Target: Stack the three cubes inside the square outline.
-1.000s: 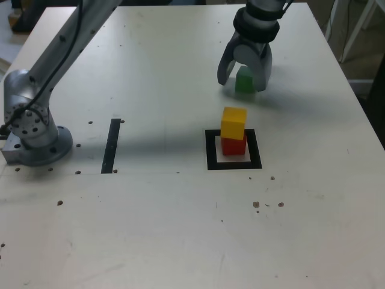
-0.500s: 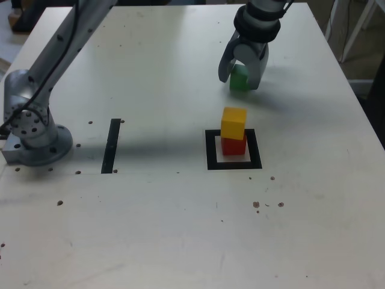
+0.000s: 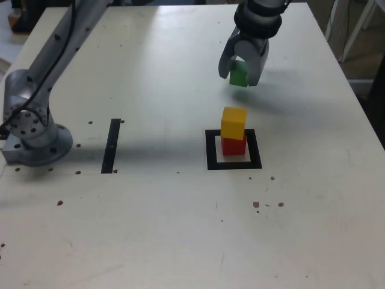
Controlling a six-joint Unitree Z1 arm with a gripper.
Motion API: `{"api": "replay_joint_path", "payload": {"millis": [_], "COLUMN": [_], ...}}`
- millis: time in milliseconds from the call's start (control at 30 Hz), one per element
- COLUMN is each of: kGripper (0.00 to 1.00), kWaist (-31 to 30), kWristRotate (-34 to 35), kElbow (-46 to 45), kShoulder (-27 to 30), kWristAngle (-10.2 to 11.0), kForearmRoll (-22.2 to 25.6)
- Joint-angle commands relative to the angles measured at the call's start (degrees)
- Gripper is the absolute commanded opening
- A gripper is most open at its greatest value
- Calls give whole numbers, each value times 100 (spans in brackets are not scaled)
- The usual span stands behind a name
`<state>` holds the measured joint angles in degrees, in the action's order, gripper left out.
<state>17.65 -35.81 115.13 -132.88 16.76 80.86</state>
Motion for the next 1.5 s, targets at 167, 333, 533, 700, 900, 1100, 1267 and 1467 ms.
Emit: {"api": "replay_joint_path", "payload": {"millis": [167,333,533,700,900,1100,1267,1467], "kGripper": [38,38,33,32,32,32,32,32], "kWaist": [-374,-779,-1290,-1626,-1890,-2102,-2271,-2377], "kWristRotate": [211,508,1104,1400,1669,1990,2226,2552], "kElbow": [205,353,307,175,-103,-301,-341,-578], "kShoulder": [697,978,1376,1537,1563,1665,1743,1850], "kWristAngle": [6,-16,-190,-482,-810,-844,-856,-950], "kForearmRoll": [462,869,1154,1202,1250,1273,1285,1288]}}
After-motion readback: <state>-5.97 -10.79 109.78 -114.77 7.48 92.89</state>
